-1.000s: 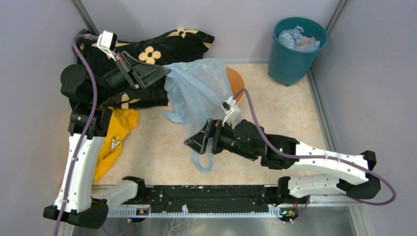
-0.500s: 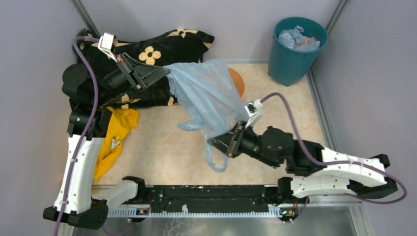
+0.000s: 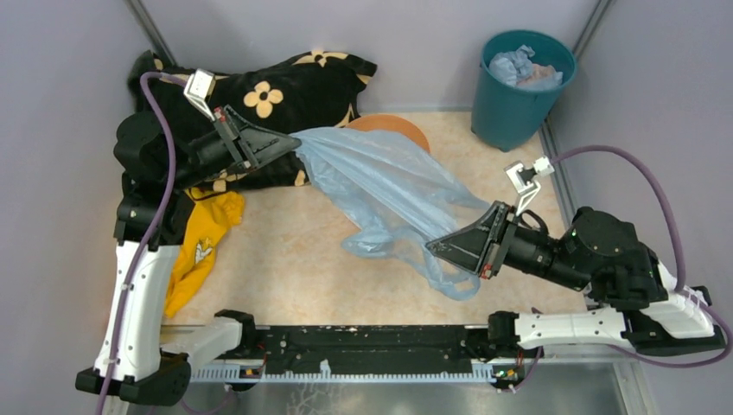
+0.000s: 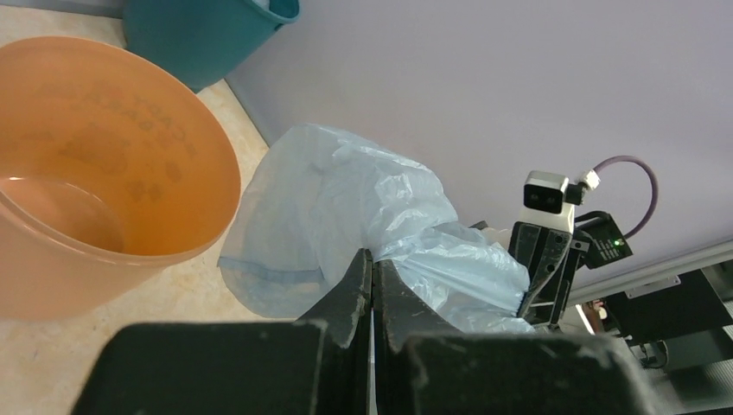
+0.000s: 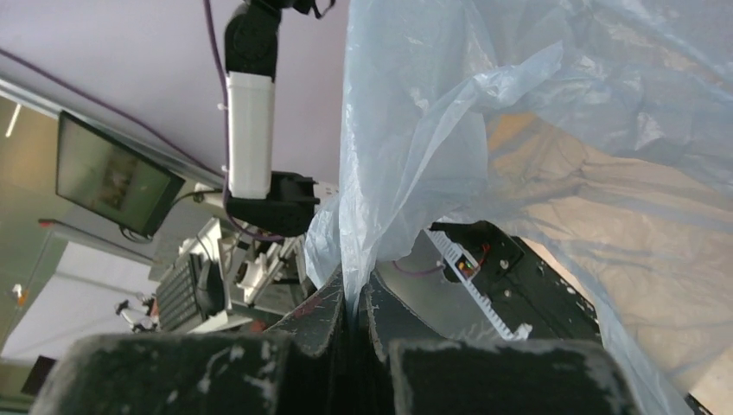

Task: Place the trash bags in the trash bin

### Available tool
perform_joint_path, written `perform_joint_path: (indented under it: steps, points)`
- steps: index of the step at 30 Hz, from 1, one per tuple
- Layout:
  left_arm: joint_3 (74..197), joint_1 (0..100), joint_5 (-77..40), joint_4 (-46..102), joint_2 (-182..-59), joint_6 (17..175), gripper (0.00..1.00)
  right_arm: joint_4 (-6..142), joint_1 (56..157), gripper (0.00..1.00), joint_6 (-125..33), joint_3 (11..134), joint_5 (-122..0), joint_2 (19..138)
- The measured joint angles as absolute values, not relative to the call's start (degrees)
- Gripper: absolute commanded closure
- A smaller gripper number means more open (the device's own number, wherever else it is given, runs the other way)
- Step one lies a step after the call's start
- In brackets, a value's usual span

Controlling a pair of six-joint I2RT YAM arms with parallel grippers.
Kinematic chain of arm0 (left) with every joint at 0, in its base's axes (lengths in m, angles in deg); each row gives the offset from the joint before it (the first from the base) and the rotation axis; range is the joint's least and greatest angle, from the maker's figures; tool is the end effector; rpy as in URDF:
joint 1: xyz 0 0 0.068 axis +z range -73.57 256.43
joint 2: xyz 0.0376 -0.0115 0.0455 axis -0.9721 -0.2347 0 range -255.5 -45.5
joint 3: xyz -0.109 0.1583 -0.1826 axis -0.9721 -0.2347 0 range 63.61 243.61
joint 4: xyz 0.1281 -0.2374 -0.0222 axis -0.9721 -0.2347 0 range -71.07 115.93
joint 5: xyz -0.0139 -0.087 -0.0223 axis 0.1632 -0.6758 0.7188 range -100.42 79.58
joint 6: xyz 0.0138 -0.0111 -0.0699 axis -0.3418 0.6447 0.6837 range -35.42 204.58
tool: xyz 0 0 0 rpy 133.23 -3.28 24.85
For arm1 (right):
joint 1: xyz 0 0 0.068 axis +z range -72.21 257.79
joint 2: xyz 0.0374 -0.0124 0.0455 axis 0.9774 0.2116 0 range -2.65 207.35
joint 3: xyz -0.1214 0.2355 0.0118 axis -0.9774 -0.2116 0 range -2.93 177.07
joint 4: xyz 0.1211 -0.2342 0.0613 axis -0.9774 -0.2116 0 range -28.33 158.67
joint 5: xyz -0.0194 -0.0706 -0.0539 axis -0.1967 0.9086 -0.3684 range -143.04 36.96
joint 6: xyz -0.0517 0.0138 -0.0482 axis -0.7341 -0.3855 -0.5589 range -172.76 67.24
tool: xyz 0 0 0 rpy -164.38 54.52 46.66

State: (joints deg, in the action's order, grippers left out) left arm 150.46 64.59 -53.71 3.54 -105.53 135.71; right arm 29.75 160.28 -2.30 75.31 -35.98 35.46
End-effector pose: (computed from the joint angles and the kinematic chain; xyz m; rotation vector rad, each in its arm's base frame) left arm 0.1966 -0.0831 0.5129 0.1052 1.6945 -1.4087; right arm 0.0311 0.1024 0.4845 -0.2277 1.7750 1.5509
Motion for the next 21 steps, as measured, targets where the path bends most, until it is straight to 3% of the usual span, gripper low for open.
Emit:
perform_joint_path:
  steps: [10,21]
  points:
    - [142.17,65.33,-53.97,-2.47,-91.78,135.41,1.0,25.81,160.28,1.0,-1.65,73.65,-38.15,35.04]
    - [131.75,65.33,-49.47,-17.99,-74.56,132.8,1.0,31.28,160.28,1.0,4.21,54.43,-47.96,36.29]
